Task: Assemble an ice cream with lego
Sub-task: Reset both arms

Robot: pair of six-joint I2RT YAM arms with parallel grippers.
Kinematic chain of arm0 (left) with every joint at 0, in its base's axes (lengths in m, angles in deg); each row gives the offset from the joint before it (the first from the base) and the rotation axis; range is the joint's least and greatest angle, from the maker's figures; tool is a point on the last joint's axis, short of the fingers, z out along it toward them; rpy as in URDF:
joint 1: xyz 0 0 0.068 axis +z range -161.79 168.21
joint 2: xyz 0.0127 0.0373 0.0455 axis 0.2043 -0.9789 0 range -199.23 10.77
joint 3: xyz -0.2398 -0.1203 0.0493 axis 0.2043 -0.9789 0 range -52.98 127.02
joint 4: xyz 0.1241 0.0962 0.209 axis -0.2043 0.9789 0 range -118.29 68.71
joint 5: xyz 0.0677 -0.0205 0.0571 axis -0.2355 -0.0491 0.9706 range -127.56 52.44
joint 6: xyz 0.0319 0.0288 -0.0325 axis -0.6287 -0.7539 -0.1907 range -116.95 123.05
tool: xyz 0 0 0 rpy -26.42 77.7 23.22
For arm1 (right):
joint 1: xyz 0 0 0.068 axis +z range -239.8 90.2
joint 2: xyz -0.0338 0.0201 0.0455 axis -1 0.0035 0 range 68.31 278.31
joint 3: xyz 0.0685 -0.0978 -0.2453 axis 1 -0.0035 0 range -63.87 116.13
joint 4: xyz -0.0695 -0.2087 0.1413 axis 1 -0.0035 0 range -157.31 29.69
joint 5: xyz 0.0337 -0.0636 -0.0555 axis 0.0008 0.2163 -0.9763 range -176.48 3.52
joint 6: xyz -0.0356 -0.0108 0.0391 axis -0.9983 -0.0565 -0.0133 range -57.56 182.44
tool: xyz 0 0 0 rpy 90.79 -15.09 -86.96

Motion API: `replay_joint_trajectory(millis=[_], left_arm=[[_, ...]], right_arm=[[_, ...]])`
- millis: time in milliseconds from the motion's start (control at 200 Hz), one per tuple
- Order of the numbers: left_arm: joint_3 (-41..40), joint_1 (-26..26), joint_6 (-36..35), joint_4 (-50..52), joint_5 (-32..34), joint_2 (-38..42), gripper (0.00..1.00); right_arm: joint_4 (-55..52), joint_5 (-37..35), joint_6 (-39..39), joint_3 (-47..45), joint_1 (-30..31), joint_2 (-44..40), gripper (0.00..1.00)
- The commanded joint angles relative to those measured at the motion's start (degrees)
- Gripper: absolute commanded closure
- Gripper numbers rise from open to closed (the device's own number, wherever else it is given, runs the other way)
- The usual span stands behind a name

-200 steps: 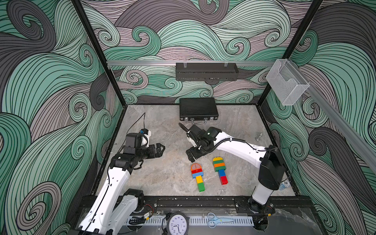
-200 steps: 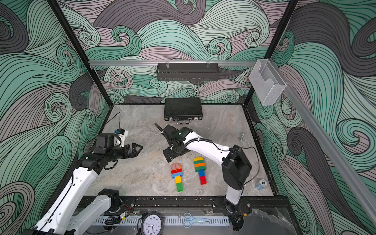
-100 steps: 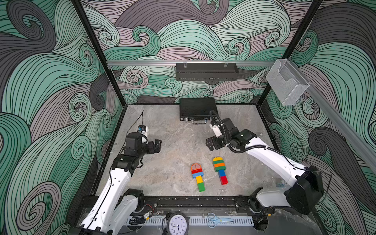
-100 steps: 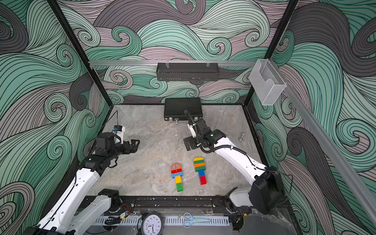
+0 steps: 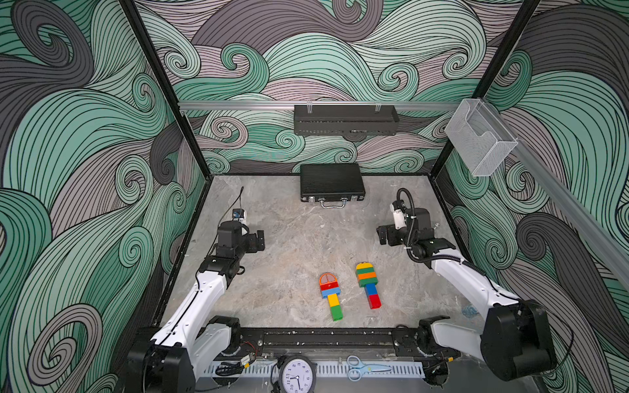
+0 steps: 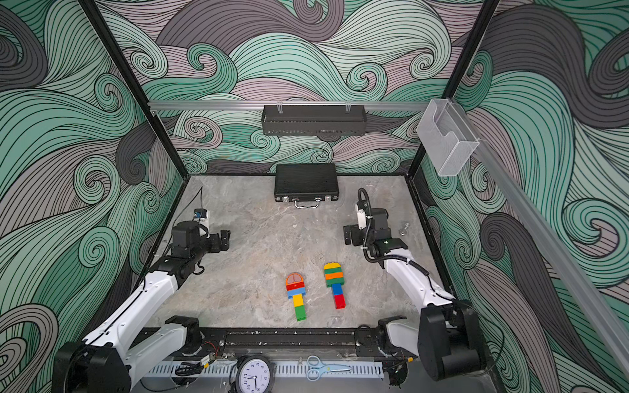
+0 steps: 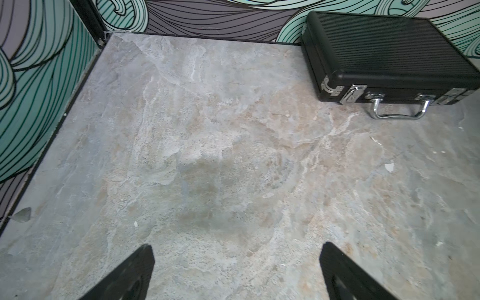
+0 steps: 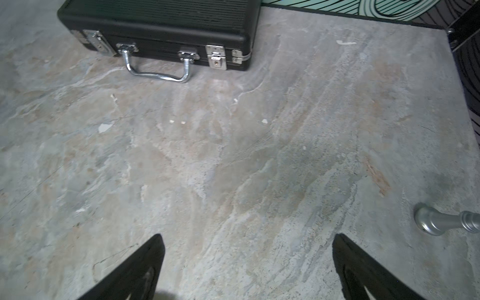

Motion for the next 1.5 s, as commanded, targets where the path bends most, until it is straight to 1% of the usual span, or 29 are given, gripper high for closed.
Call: replay_joint_trajectory(millis=[0, 85, 155, 245, 345, 450, 560, 625, 730, 851, 991, 1061, 1121, 1191, 1266, 1311, 1491], left_arm=[[-0.8, 1.28, -3.45, -6.44, 2.47, 0.47, 0.02], [-2.63, 2.62, -3.31, -8.8, 2.55, 0.32, 0.02], [-4.16, 4.1, -2.36, -11.81, 2.03, -0.02, 0.01], [-4.89, 5.46, -1.9, -14.53, 0.49, -1.96, 0.01], [-6.03, 6.54, -1.34, -18.48, -0.37, -3.86, 0.01], [-7.31, 7.24, -0.71, -22.93, -1.28, -5.73, 0.02], [-7.65, 7.45, -1.81, -26.88, -2.47, -8.21, 0.01], [-7.71, 7.67, -2.25, -29.82, -2.42, -10.29, 0.02], [-7.29, 7.87, -2.44, -34.22, -2.57, -14.96, 0.02], [-6.44, 7.96, -3.12, -36.76, -2.44, -19.14, 0.02], [-6.38, 8.29, -3.31, -39.94, -2.36, -22.57, 0.01], [-6.07, 8.46, -3.26, -41.15, -2.27, -24.19, 0.01], [-5.73, 8.76, -2.82, -41.55, -2.35, -25.34, 0.02], [-5.69, 9.01, -2.52, -42.67, -2.45, -27.76, 0.02], [-5.52, 9.27, -2.17, -43.09, -2.54, -28.54, 0.01], [-5.45, 9.49, -2.07, -43.12, -2.83, -28.81, 0.01], [-5.09, 9.72, -1.98, -42.86, -3.48, -29.17, 0.01]], right_arm=[[14.09, 1.53, -3.89, -4.7, -1.55, -0.37, 0.0], [19.33, 2.43, -4.47, -7.33, -3.42, 1.14, 0.0], [25.69, 3.6, -5.39, -10.0, -4.72, 2.64, 0.0], [31.16, 4.6, -6.37, -11.78, -5.93, 4.64, 0.0], [36.92, 6.89, -5.61, -13.43, -7.23, 6.65, 0.0], [43.53, 9.11, -5.34, -15.85, -7.3, 8.73, 0.0], [49.14, 9.53, -5.31, -17.14, -7.25, 11.58, 0.01], [48.97, 9.15, -4.74, -17.39, -7.64, 11.39, 0.0], [53.78, 8.29, -4.17, -19.44, -7.76, 12.1, 0.0], [55.93, 7.13, -3.73, -20.1, -7.88, 13.16, 0.0], [61.26, 6.16, -3.51, -21.12, -7.78, 16.91, 0.01], [59.79, 6.08, -3.5, -20.86, -7.76, 16.34, 0.0], [60.72, 5.71, -3.36, -20.87, -7.82, 16.88, 0.0], [58.86, 2.63, -2.85, -19.89, -7.32, 16.86, 0.0], [57.95, -1.9, -2.46, -19.28, -6.29, 16.95, 0.0], [58.51, -3.11, -2.51, -19.41, -5.91, 17.2, 0.0], [57.89, -3.61, -2.51, -19.07, -5.72, 17.21, 0.0]])
